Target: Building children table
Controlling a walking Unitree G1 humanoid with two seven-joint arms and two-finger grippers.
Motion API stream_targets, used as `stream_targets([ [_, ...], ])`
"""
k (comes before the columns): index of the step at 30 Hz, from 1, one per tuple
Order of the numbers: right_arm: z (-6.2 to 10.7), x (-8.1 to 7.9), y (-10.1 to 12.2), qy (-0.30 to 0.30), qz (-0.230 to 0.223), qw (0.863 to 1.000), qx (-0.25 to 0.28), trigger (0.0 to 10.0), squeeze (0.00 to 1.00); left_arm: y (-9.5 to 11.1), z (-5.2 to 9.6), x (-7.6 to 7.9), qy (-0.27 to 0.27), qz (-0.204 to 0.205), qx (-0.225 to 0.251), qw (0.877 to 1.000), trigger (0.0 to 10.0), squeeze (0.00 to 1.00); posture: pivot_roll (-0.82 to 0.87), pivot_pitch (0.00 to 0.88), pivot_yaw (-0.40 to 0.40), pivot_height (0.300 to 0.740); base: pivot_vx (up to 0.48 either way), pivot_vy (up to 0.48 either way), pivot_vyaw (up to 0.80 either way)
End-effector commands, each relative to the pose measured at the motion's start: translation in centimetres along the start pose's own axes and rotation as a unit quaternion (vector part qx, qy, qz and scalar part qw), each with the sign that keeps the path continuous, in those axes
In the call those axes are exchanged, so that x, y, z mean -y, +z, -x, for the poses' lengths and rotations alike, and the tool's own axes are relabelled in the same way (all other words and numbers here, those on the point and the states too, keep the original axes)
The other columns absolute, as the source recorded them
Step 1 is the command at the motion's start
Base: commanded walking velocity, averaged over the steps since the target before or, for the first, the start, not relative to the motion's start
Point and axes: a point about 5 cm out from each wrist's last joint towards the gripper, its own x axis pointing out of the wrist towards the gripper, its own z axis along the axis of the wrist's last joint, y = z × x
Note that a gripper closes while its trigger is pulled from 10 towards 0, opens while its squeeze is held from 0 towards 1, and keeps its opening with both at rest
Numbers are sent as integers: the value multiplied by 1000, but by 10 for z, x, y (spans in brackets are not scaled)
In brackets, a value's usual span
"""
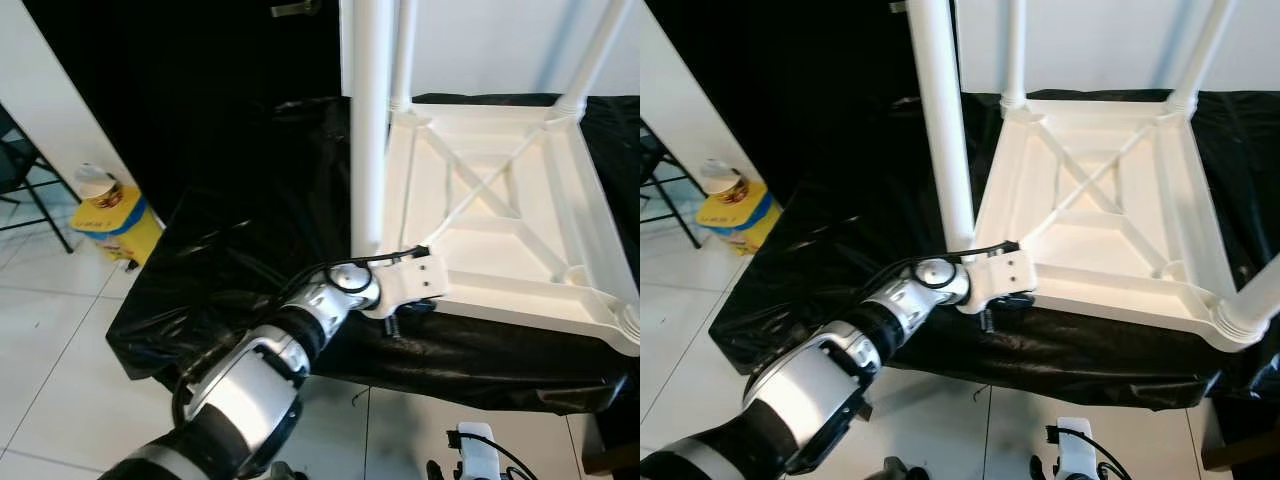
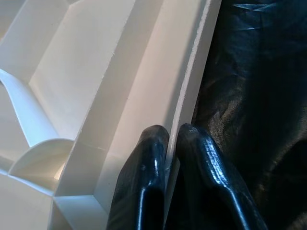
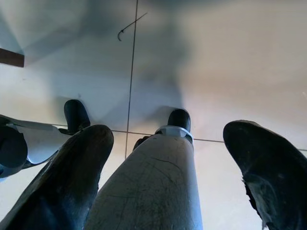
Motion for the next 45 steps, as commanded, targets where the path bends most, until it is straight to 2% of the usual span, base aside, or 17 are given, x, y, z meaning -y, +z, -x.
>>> stream_targets([
  [1,3,-4,-16,6,-9,999,-31,10000,141,-42,18,2,18,66,-51,996,0,0,-11,62,68,740,0,0,0],
  [3,3,-4,-16,7,-8,999,-31,10000,141,-54,34,-1,24,63,-57,996,0,0,-4,63,63,740,0,0,0],
  [6,3,-3,-16,7,-7,999,-31,10000,141,-57,39,-1,27,58,-59,996,0,0,-4,63,63,740,0,0,0],
  [7,3,-4,-16,8,-6,999,-31,10000,141,-61,46,-5,34,65,-60,995,0,0,-1,63,61,740,0,0,0],
  [9,2,-4,-15,11,-1,999,-32,10000,141,-72,72,-14,61,77,-66,993,0,0,12,63,53,740,0,0,0],
  [13,2,-5,-14,13,2,999,-32,10000,141,-75,86,-16,78,83,-65,991,0,0,14,64,52,740,0,0,0],
  [14,2,-5,-14,13,3,999,-32,10000,141,-72,86,-15,82,77,-59,992,4784,0,15,63,51,740,0,0,0],
  [15,2,-5,-14,13,3,999,-32,10000,141,-72,86,-15,82,77,-59,992,4784,0,15,63,51,740,0,0,0],
  [16,2,-5,-14,14,3,999,-32,10000,137,-68,83,-14,87,76,-49,992,10000,0,14,64,49,740,0,0,0],
  [20,2,-5,-14,14,5,999,-33,10000,141,-60,77,-13,84,91,-29,992,10000,0,10,64,50,740,0,0,0],
  [21,2,-5,-14,14,5,999,-33,10000,141,-53,73,-15,88,96,-16,991,10000,1000,4,64,53,740,0,0,0],
  [25,2,-5,-15,12,3,999,-33,10000,141,-39,67,-21,107,86,1,991,10000,1000,2,63,54,740,0,0,0],
  [26,2,-5,-15,12,3,999,-33,10000,141,-32,65,-22,104,78,11,991,10000,0,1,63,54,740,0,0,0],
  [37,3,-4,-15,10,2,999,-34,10000,141,-2,49,-22,88,70,56,992,10000,0,-3,63,56,740,0,0,0],
  [38,3,-4,-15,10,2,999,-34,10000,141,4,45,-21,85,74,65,992,10000,282,-3,63,56,740,0,0,0],
  [39,3,-4,-15,9,2,999,-35,10000,141,10,39,-20,80,81,73,991,10000,1000,-3,62,57,740,0,0,0],
  [45,3,-3,-15,9,2,999,-35,10000,141,22,28,-13,70,72,86,991,10000,1000,-3,59,57,740,0,0,0],
])
